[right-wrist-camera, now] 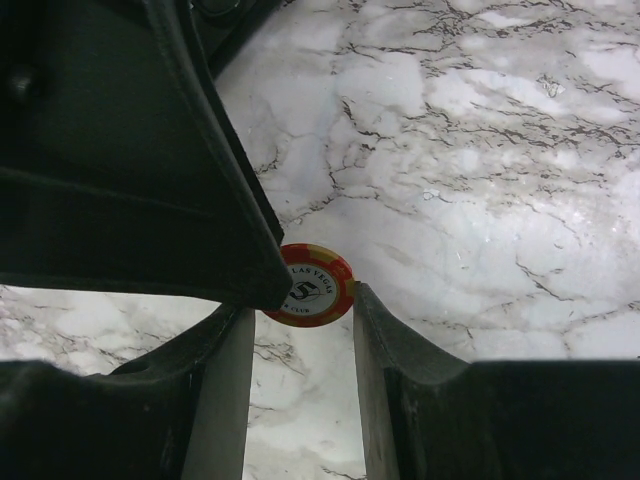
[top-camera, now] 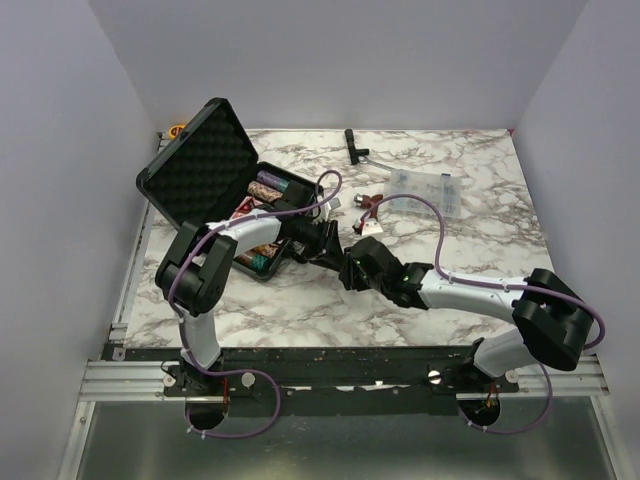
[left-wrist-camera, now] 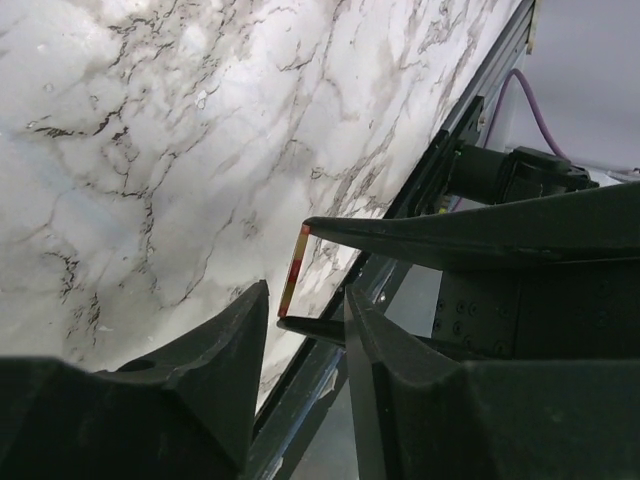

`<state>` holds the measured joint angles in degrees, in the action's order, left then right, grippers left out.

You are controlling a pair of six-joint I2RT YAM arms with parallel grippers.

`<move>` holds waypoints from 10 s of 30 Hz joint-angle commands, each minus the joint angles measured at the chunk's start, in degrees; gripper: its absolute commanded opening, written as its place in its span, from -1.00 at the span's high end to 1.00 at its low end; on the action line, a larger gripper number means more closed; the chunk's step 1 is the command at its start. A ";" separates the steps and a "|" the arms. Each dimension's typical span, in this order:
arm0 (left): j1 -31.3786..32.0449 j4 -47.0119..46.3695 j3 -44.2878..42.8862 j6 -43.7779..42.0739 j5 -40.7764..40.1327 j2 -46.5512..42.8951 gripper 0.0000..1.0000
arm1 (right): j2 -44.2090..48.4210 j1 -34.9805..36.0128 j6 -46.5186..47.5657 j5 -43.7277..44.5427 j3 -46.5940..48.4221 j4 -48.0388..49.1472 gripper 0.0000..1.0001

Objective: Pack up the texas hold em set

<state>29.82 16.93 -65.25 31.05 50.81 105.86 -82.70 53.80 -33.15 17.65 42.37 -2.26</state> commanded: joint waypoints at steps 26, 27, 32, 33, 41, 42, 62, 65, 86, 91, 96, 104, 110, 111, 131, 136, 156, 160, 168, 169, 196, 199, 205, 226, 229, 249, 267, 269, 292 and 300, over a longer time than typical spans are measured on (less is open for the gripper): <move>2.91 5.11 -4.79 -5.45 3.95 4.44 0.66 | 0.53 -0.14 1.15 -1.74 1.40 3.87 0.99; 2.92 5.28 -4.79 -5.62 3.86 4.37 0.71 | 0.58 -0.19 1.15 -1.81 1.40 3.93 0.99; 2.95 6.44 -4.84 -6.21 1.96 3.30 1.00 | 0.34 -0.10 1.15 -1.74 1.49 4.20 0.99; 2.92 7.33 -4.96 -6.70 0.41 2.87 1.00 | 0.43 -0.18 1.15 -1.68 1.49 4.20 0.98; 1.18 16.97 -7.11 -11.90 -17.53 -4.40 1.00 | 4.54 -0.17 1.61 -1.90 -0.29 3.67 0.04; 0.80 18.84 -7.40 -12.85 -20.32 -5.41 1.00 | 6.00 -0.18 1.64 -1.96 -0.88 3.82 -0.02; -7.90 28.47 -6.58 -29.55 -63.81 -13.64 1.00 | 12.15 -0.19 0.90 -1.20 -5.80 3.24 -0.18; -8.25 28.78 -8.14 -29.60 -63.51 -11.62 1.00 | 12.94 -0.19 0.89 -0.92 -6.31 2.99 -0.18; -9.25 27.10 -9.19 -27.36 -64.51 -7.13 0.47 | 11.40 -0.20 -0.47 -2.17 -6.40 3.93 -0.18; -9.50 26.93 -8.68 -26.18 -65.08 -8.28 0.25 | 11.28 -0.19 -0.78 -2.78 -6.73 4.27 -0.18; -10.74 28.52 -9.83 -22.63 -65.48 -12.12 0.15 | 11.62 -0.19 -1.37 -3.11 -7.09 4.20 -0.17; -17.51 25.55 -10.55 -17.53 -56.69 -24.83 -0.29 | 11.64 -0.19 -3.19 -4.29 -9.01 4.52 -0.18; -20.47 24.64 -10.58 -14.82 -42.31 -20.99 -0.07 | 12.34 -0.19 -4.28 -6.26 -10.57 5.51 -0.18; -20.86 23.85 -9.90 -14.23 -40.73 -20.05 -0.02 | 12.60 -0.19 -4.38 -6.37 -10.64 5.58 -0.18; -25.52 10.46 -1.61 -6.94 -20.76 -6.69 0.77 | 17.48 -0.19 -4.66 -7.47 -13.97 4.82 -0.18; -26.13 11.35 -0.79 -6.96 -22.80 -5.87 0.78 | 18.11 -0.20 -3.99 -7.32 -13.88 4.15 -0.18; -26.37 10.24 6.43 -1.83 -27.21 -10.15 0.40 | 25.51 -0.19 -2.93 -11.27 -11.89 -3.44 -0.18; -26.55 9.11 6.98 -0.15 -28.07 -10.75 0.31 | 28.83 -0.21 -3.18 -11.94 -10.13 -7.49 -0.18; -26.48 8.17 9.03 -1.42 -23.47 -18.61 0.00 | 33.54 -0.19 -3.22 -9.62 -10.13 -11.17 -0.18; -26.48 8.67 9.00 -1.97 -23.15 -19.65 -0.04 | 33.20 -0.23 -3.34 -9.49 -10.28 -10.79 -0.18; -16.70 22.59 -1.79 -8.62 -53.55 -12.85 0.54 | 24.51 -0.19 -4.65 -13.22 -11.07 -3.71 -0.16; -16.05 23.74 -2.71 -9.14 -55.55 -12.38 0.53 | 24.36 -0.24 -4.30 -13.32 -10.86 -3.71 -0.16; -14.91 25.23 -5.70 -10.43 -56.38 -9.27 0.52 | 24.68 -0.24 -4.21 -13.49 -11.23 -3.98 -0.16; -13.78 29.67 -7.26 -11.15 -63.73 -4.27 0.65 | 24.90 -0.20 -4.22 -13.77 -11.30 -4.34 -0.16; -13.74 29.96 -7.12 -11.27 -63.50 -5.49 0.53 | 24.93 -0.14 -4.38 -13.72 -11.50 -4.33 -0.15; -13.73 29.17 -7.55 -12.07 -61.86 -9.61 0.27 | 24.07 -0.19 -4.91 -15.01 -11.74 -3.28 -0.15; -13.56 26.87 -6.20 -11.18 -59.68 -4.83 0.71 | 24.64 -0.19 -5.00 -14.74 -12.19 -3.41 -0.15; -13.56 27.73 -6.31 -11.18 -61.06 -4.38 0.72 | 24.75 -0.19 -4.95 -14.73 -12.20 -3.49 -0.15; -22.54 31.51 -25.93 -16.98 -63.23 -30.28 -0.58 | 19.97 -0.28 -3.80 -13.80 -9.77 -2.67 -0.56; -36.96 33.34 -39.91 -18.83 -56.65 -22.23 -0.98 | 15.87 -1.38 -2.52 -15.59 -6.72 -1.69 -0.99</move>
<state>-2.33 48.49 -98.83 14.26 -9.06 77.23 -64.47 53.32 -37.23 3.46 32.25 -5.80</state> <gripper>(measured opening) 0.979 0.991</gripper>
